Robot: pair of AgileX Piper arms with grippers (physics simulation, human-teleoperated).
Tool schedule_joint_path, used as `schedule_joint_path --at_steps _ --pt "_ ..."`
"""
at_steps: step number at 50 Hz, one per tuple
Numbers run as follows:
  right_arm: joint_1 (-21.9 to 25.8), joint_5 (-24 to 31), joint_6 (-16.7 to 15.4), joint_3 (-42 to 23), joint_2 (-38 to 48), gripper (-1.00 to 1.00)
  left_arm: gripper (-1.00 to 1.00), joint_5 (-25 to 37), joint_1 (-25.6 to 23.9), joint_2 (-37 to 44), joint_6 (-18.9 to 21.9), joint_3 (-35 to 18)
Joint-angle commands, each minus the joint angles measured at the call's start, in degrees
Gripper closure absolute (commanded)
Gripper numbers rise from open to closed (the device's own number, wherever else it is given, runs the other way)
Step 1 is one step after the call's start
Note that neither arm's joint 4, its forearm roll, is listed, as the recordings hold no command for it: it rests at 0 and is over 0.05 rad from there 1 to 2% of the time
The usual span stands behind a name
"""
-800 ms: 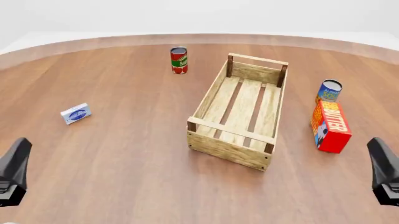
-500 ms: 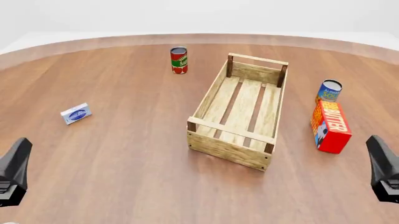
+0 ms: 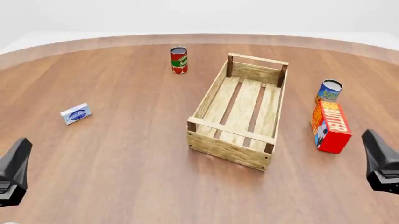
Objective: Pick up the butter and put it in the tray.
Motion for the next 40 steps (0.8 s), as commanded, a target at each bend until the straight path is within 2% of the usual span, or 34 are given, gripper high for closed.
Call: schedule_joint_path --at_steps 1,40 --pt "-0.27 -5.38 -0.14 0.43 5.72 -1.00 -1.00 0.00 0.00 0.00 0.00 0.00" --pt "-3.10 -21.99 -1.06 0.39 27.22 -1.00 -1.00 0.00 0.00 0.00 0.00 0.00"
